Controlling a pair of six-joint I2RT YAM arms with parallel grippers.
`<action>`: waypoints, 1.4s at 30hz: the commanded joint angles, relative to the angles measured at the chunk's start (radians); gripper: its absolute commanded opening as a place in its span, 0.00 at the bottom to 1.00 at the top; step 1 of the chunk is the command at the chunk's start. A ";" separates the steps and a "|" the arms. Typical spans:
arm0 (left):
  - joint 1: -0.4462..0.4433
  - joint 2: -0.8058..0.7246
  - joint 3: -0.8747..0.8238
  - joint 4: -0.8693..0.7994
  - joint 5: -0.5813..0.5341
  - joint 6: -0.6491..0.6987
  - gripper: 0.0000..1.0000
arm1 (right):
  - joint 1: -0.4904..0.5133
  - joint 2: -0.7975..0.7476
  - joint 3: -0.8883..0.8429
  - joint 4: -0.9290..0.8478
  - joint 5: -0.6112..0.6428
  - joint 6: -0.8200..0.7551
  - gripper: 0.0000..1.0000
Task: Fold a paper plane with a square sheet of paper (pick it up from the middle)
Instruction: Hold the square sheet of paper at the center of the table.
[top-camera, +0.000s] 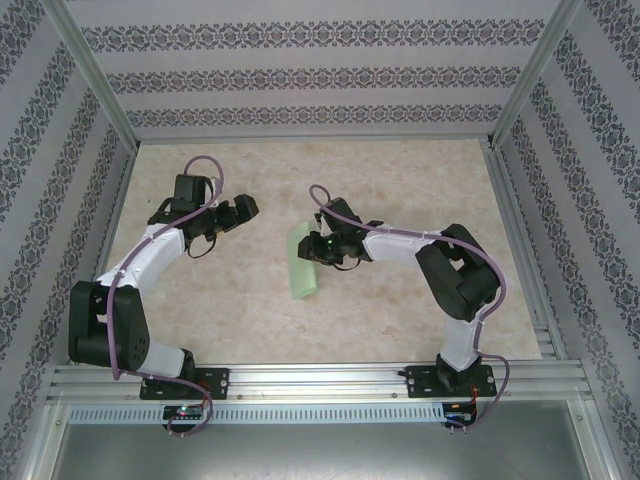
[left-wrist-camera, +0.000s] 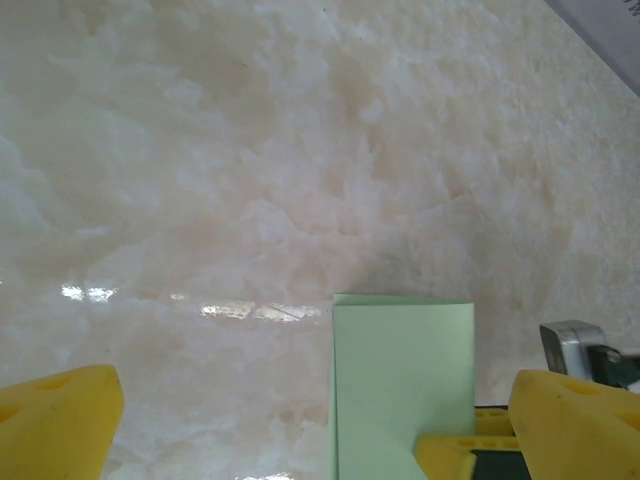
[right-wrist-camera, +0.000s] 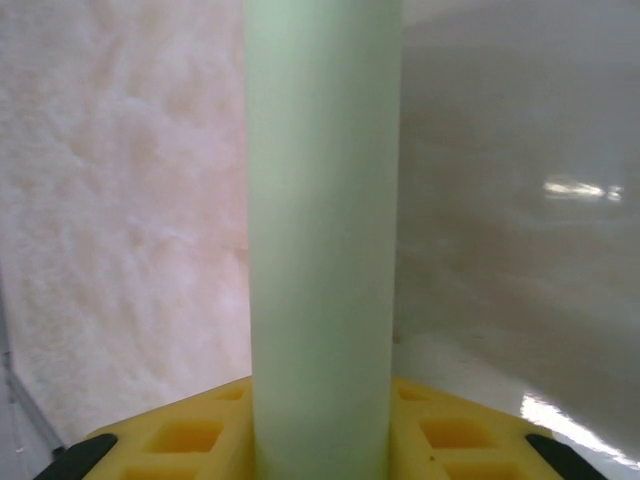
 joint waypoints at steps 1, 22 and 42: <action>-0.026 0.009 -0.006 0.066 0.023 -0.028 0.99 | -0.016 0.019 0.030 -0.079 0.081 -0.049 0.36; -0.157 0.083 -0.114 0.175 0.123 -0.097 0.83 | -0.017 0.051 0.108 -0.265 0.233 -0.119 0.51; -0.207 0.152 -0.170 0.268 0.066 -0.138 0.52 | 0.040 0.190 0.142 -0.337 0.291 -0.129 0.58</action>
